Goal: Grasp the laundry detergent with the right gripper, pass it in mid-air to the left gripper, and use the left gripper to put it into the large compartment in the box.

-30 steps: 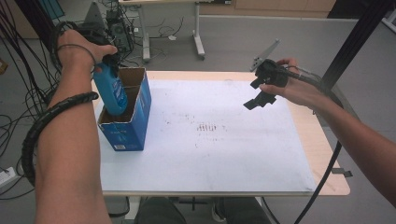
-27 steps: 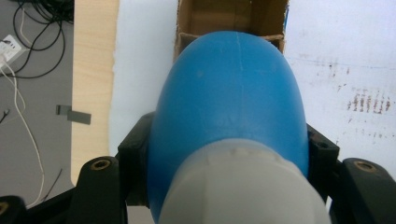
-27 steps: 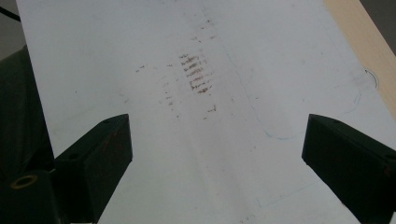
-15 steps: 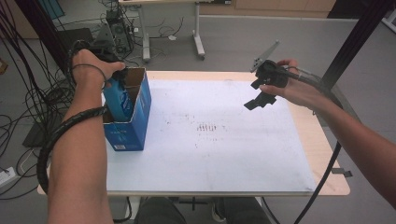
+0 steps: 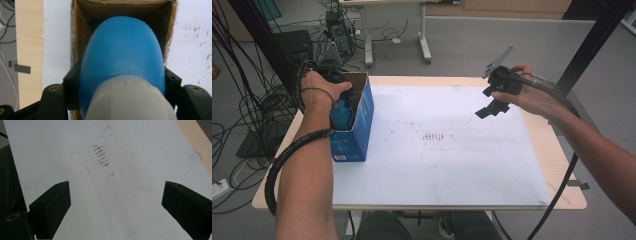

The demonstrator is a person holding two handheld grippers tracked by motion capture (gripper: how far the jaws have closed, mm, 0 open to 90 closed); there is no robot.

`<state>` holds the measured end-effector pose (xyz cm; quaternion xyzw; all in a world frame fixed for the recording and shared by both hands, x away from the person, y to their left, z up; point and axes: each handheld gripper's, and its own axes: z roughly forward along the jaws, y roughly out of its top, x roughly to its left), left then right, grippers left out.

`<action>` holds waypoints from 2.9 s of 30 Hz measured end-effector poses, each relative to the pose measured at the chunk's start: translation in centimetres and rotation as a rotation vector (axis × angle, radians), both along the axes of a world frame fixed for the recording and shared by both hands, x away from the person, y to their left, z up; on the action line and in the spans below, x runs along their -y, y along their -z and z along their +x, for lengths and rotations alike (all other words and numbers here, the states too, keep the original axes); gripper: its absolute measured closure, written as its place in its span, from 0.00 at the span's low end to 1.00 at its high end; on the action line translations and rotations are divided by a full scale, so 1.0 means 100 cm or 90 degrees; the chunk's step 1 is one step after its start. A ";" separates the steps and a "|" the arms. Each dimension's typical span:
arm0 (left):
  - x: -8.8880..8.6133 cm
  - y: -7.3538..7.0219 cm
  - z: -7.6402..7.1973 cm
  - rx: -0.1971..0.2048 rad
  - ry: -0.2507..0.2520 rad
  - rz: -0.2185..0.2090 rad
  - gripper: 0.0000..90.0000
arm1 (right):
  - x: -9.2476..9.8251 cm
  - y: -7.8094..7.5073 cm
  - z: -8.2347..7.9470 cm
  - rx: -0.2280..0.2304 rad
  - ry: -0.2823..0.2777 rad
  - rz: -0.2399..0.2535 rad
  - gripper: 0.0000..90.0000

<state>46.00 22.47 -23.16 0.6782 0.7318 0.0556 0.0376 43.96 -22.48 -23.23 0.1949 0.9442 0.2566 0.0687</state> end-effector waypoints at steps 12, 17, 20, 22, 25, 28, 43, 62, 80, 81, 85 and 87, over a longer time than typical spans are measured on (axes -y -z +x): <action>-0.005 0.019 -0.002 0.002 0.006 0.002 0.41 | 0.002 0.010 0.001 -0.008 0.002 -0.004 0.09; -0.005 0.026 -0.002 0.002 0.009 0.006 0.41 | 0.003 0.012 0.002 -0.010 0.004 -0.006 0.09; -0.004 0.029 -0.001 0.003 0.014 0.003 0.41 | 0.003 0.012 0.002 -0.010 0.007 -0.007 0.09; -0.003 0.030 -0.001 0.004 0.017 0.002 0.41 | 0.003 0.012 0.002 -0.009 0.007 -0.008 0.09; -0.001 0.033 -0.001 0.003 0.020 0.003 0.41 | 0.004 0.013 0.002 -0.010 0.010 -0.007 0.09; 0.000 0.036 0.000 0.003 0.026 0.007 0.41 | 0.005 0.013 0.002 -0.010 0.011 -0.007 0.09; 0.000 0.043 -0.002 -0.004 0.030 0.007 0.41 | 0.009 0.013 0.004 -0.010 0.021 -0.008 0.09; 0.001 0.044 -0.002 -0.004 0.028 0.008 0.41 | 0.012 0.005 0.006 0.000 0.028 -0.011 0.09; 0.001 0.044 -0.002 -0.001 0.029 0.010 0.41 | 0.012 0.000 0.007 0.006 0.026 -0.019 0.09; 0.002 0.044 -0.002 -0.001 0.029 0.009 0.41 | 0.013 0.000 0.007 0.006 0.027 -0.021 0.10; 0.001 0.044 -0.002 -0.002 0.027 0.007 0.41 | 0.014 0.001 0.008 0.004 0.029 -0.021 0.10; 0.000 0.044 -0.002 -0.002 0.027 0.006 0.41 | 0.016 0.001 0.008 0.005 0.031 -0.023 0.09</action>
